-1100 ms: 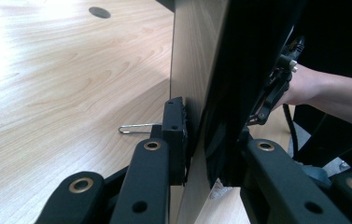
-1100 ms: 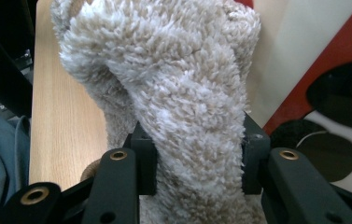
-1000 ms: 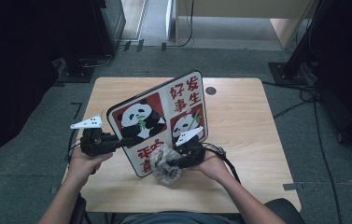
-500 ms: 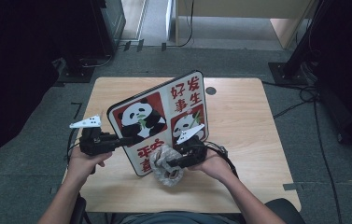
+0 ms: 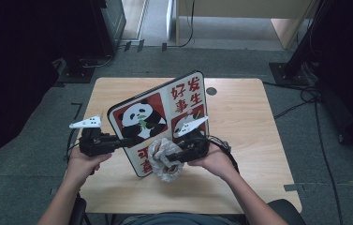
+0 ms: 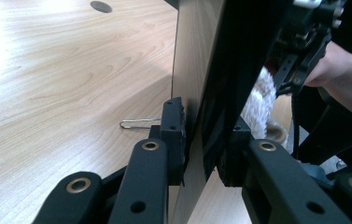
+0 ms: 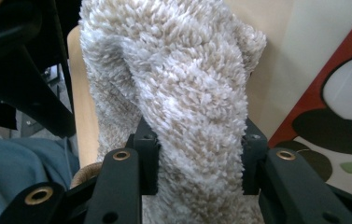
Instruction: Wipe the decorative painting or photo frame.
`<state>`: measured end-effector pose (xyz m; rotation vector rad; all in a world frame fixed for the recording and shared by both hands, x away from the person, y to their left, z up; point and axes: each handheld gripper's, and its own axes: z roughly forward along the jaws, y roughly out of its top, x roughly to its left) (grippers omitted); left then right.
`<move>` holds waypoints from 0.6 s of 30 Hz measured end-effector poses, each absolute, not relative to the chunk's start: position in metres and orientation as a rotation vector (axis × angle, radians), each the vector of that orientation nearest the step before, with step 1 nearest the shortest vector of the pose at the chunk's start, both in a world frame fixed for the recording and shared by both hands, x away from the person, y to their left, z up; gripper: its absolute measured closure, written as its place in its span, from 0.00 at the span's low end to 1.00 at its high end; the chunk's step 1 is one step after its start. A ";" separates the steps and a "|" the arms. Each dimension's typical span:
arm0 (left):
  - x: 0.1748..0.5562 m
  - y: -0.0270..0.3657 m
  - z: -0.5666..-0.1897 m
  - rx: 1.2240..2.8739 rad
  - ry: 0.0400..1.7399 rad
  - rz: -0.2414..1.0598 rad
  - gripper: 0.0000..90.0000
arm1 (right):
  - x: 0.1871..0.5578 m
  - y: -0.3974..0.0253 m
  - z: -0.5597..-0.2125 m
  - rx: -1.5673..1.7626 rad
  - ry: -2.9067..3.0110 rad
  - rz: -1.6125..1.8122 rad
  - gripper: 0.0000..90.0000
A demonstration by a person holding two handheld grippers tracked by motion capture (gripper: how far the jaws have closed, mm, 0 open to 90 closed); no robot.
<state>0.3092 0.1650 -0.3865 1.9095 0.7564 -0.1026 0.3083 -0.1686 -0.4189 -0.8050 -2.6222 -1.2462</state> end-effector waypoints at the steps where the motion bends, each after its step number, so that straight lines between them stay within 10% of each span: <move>1: 0.309 0.165 -0.386 1.911 0.757 -0.106 0.85 | 0.309 -0.169 -0.416 -0.819 -2.614 -1.244 0.69; 18: 0.310 0.169 -0.383 1.925 0.764 -0.102 0.80 | 0.315 -0.162 -0.364 -0.829 -2.639 -1.293 0.69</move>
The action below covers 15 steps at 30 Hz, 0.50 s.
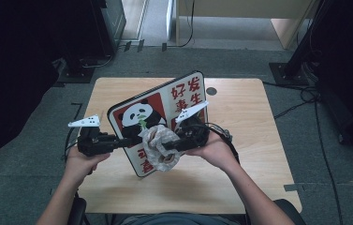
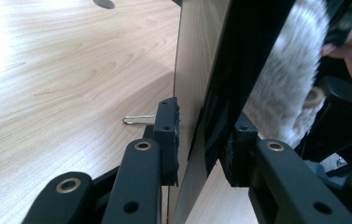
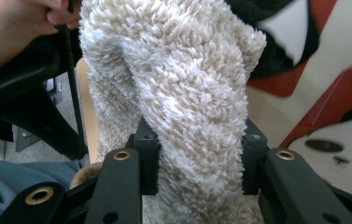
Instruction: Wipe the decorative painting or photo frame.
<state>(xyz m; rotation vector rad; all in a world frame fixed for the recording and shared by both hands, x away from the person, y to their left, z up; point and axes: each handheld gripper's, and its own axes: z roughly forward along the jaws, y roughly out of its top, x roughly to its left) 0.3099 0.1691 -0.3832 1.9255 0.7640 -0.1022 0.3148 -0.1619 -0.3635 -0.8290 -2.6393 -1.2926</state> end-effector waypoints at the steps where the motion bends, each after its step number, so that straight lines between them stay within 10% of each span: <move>1: 0.310 0.169 -0.383 1.921 0.764 -0.104 0.79 | 0.316 -0.161 -0.358 -0.829 -2.637 -1.300 0.69; 15: 0.307 0.172 -0.381 1.927 0.750 -0.101 0.85 | 0.322 -0.147 -0.307 -0.799 -2.660 -1.350 0.69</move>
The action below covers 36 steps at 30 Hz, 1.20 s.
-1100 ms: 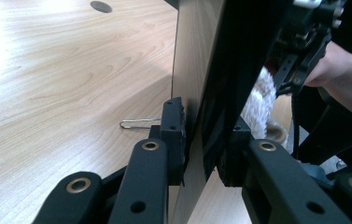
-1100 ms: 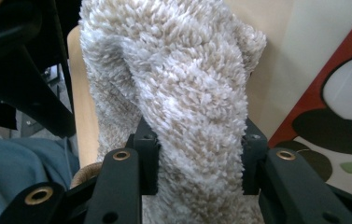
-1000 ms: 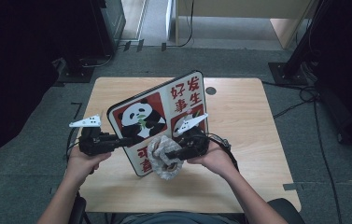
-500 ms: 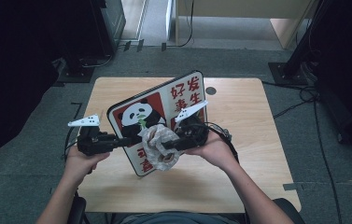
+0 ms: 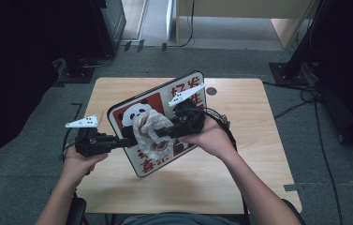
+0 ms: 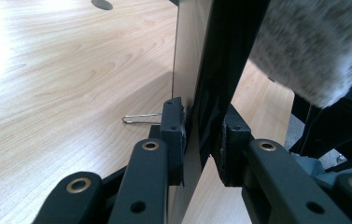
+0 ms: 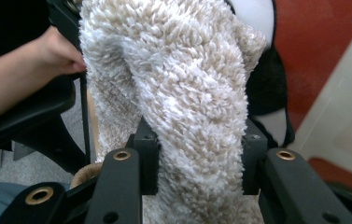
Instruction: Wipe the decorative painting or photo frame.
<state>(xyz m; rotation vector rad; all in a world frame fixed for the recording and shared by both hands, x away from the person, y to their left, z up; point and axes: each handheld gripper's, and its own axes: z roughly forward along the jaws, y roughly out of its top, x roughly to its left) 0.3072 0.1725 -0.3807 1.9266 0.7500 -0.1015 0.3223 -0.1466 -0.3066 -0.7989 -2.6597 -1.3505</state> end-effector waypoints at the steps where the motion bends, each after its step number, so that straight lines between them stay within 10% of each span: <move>1: 0.307 0.172 -0.381 1.928 0.747 -0.098 0.85 | 0.322 -0.145 -0.304 -0.795 -2.661 -1.353 0.69; 15: 0.307 0.173 -0.381 1.918 0.739 -0.107 0.85 | 0.326 -0.120 -0.256 -0.738 -2.699 -1.441 0.69; 36: 0.306 0.172 -0.381 1.929 0.720 -0.096 0.86 | 0.332 -0.108 -0.283 -0.716 -2.744 -1.377 0.69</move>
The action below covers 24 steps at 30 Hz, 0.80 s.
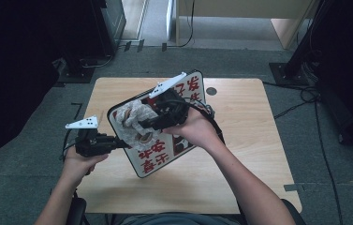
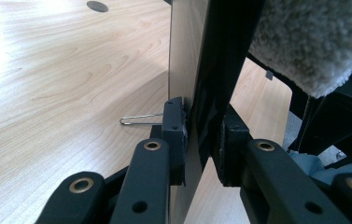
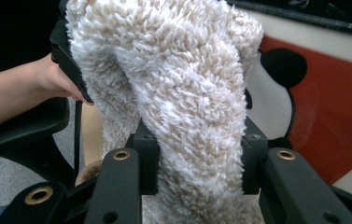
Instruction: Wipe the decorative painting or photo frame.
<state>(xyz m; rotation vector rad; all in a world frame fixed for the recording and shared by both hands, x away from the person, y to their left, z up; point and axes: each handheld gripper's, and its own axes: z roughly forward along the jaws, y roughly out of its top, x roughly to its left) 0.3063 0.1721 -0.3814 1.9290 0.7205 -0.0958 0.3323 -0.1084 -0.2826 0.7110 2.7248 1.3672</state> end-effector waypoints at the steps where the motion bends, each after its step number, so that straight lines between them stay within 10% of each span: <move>1: 0.306 0.172 -0.381 1.928 0.721 -0.096 0.86 | 0.332 -0.109 -0.284 0.715 2.726 1.370 0.69; 24: 0.306 0.172 -0.381 1.928 0.724 -0.097 0.86 | 0.326 -0.115 -0.322 0.721 2.749 1.360 0.69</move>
